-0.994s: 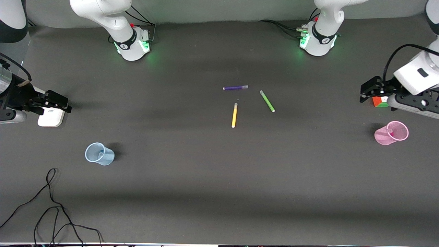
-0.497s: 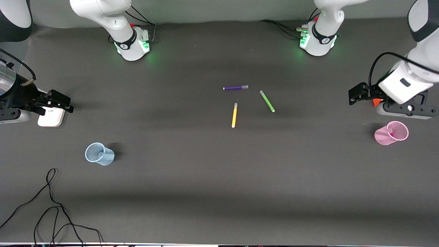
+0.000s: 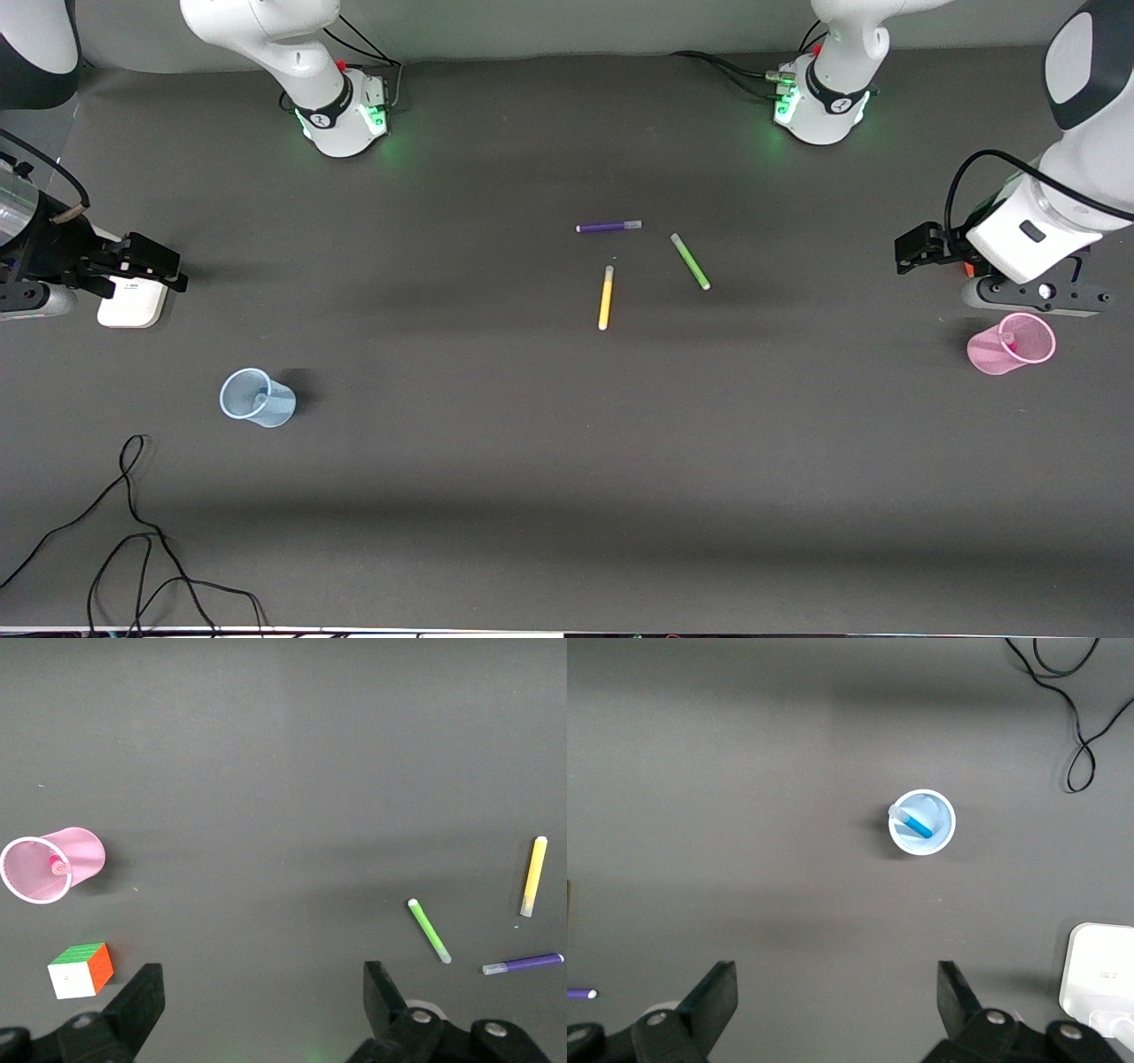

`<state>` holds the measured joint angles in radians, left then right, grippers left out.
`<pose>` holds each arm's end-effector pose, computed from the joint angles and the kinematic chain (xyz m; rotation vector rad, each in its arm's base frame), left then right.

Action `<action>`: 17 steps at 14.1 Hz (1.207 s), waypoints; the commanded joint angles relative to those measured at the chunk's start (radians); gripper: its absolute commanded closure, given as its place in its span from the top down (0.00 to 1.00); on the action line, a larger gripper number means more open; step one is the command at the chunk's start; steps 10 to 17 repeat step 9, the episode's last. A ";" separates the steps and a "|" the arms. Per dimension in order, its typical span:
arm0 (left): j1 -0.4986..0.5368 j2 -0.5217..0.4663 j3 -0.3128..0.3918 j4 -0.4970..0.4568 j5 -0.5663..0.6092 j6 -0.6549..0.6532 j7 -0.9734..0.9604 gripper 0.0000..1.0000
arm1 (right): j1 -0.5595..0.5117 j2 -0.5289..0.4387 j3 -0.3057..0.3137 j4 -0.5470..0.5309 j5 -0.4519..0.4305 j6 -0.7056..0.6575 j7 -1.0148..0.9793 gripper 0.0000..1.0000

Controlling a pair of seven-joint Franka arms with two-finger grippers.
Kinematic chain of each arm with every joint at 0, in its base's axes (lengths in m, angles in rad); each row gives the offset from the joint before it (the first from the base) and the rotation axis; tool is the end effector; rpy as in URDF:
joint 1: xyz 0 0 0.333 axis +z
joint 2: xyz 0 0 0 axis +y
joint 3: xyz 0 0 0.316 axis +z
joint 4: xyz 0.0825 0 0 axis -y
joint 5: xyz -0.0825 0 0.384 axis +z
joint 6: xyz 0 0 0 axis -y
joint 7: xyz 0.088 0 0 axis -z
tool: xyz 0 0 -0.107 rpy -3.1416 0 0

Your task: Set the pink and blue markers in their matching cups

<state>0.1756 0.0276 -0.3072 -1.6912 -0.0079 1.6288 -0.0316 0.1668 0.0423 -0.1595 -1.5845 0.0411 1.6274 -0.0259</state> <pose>0.5562 -0.0725 0.5578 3.1256 -0.1556 -0.1405 0.5717 0.0102 0.5995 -3.1069 -0.0482 -0.0023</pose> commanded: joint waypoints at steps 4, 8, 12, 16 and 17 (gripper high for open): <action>-0.021 -0.017 0.016 0.004 0.019 -0.029 -0.013 1.00 | -0.003 0.001 0.008 0.006 -0.007 -0.011 0.021 1.00; -0.178 -0.028 0.164 0.007 0.019 -0.030 -0.021 1.00 | -0.003 0.001 0.011 0.006 -0.007 -0.011 0.020 1.00; -0.214 -0.031 0.203 0.004 0.019 -0.032 -0.027 1.00 | -0.003 0.001 0.011 0.006 -0.007 -0.011 0.020 1.00; -0.214 -0.031 0.203 0.004 0.019 -0.032 -0.027 1.00 | -0.003 0.001 0.011 0.006 -0.007 -0.011 0.020 1.00; -0.214 -0.031 0.203 0.004 0.019 -0.032 -0.027 1.00 | -0.003 0.001 0.011 0.006 -0.007 -0.011 0.020 1.00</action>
